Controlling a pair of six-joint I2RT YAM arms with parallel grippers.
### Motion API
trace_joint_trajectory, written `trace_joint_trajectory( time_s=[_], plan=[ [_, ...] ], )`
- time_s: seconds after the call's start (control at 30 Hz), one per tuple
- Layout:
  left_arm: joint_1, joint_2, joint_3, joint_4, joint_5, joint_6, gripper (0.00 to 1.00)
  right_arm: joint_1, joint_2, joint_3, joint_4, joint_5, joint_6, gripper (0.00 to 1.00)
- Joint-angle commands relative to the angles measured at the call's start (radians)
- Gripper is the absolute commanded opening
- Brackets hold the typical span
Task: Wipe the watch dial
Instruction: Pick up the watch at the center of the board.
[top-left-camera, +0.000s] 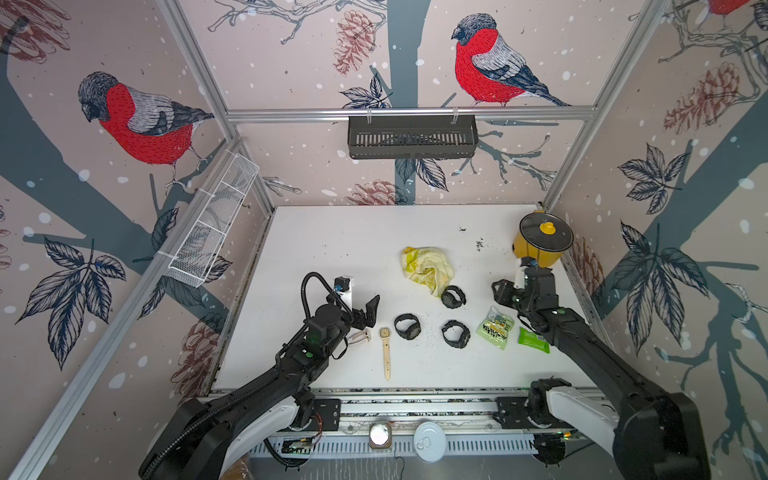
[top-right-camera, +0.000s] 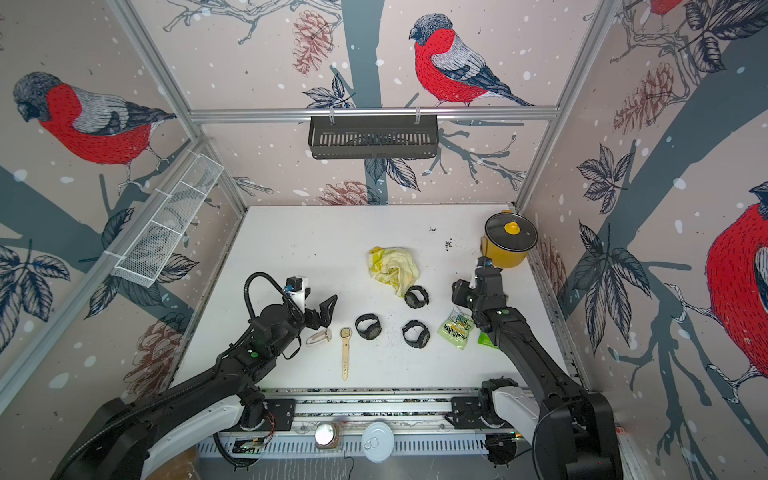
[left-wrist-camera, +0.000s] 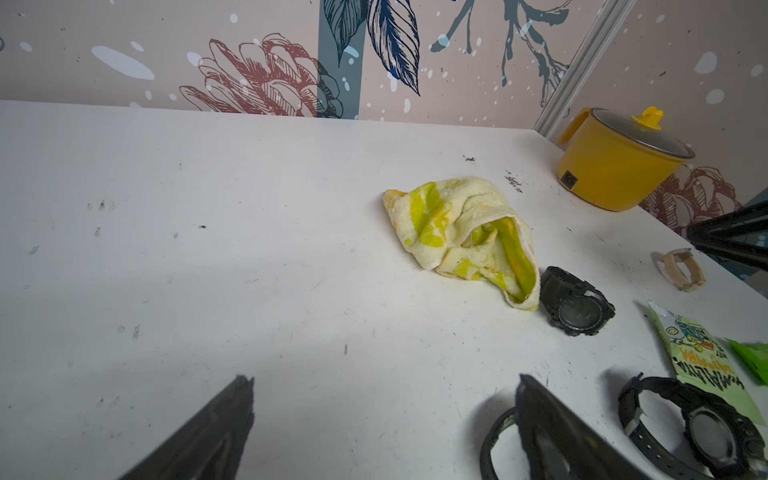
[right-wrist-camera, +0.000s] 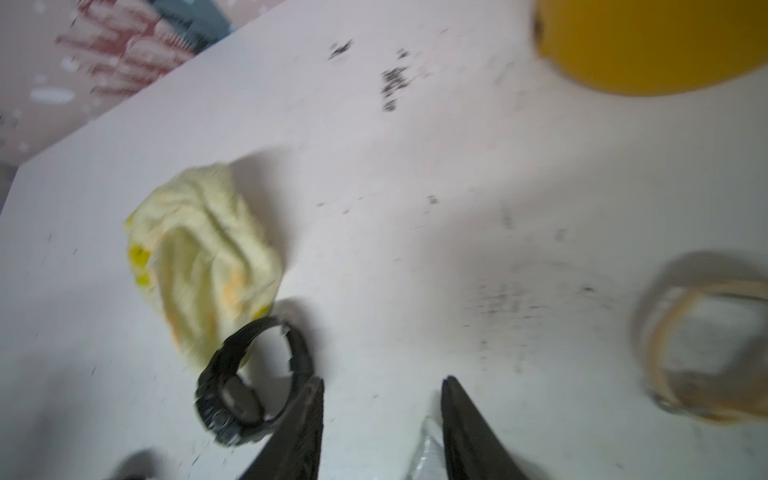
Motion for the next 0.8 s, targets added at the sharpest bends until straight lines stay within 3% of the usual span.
trace_joint_trajectory(
  time_s=[0.0,0.27,0.47,0.67,0.77],
  plan=[
    [0.001,-0.001,-0.013,0.097,0.069,0.019,0.97,0.109,0.103,0.076,0.001,-0.086,-0.155,0.48],
    [0.000,-0.030,-0.043,0.150,0.153,0.059,0.97,0.267,0.363,0.195,-0.028,-0.083,-0.382,0.53],
    [0.001,-0.045,-0.055,0.157,0.146,0.067,0.97,0.291,0.463,0.257,-0.033,-0.118,-0.335,0.53],
    [0.000,-0.016,-0.046,0.162,0.161,0.067,0.96,0.278,0.453,0.297,-0.022,-0.239,-0.272,0.54],
    [0.000,-0.006,-0.045,0.163,0.164,0.067,0.96,0.234,0.418,0.300,-0.006,-0.233,-0.238,0.56]
  ],
)
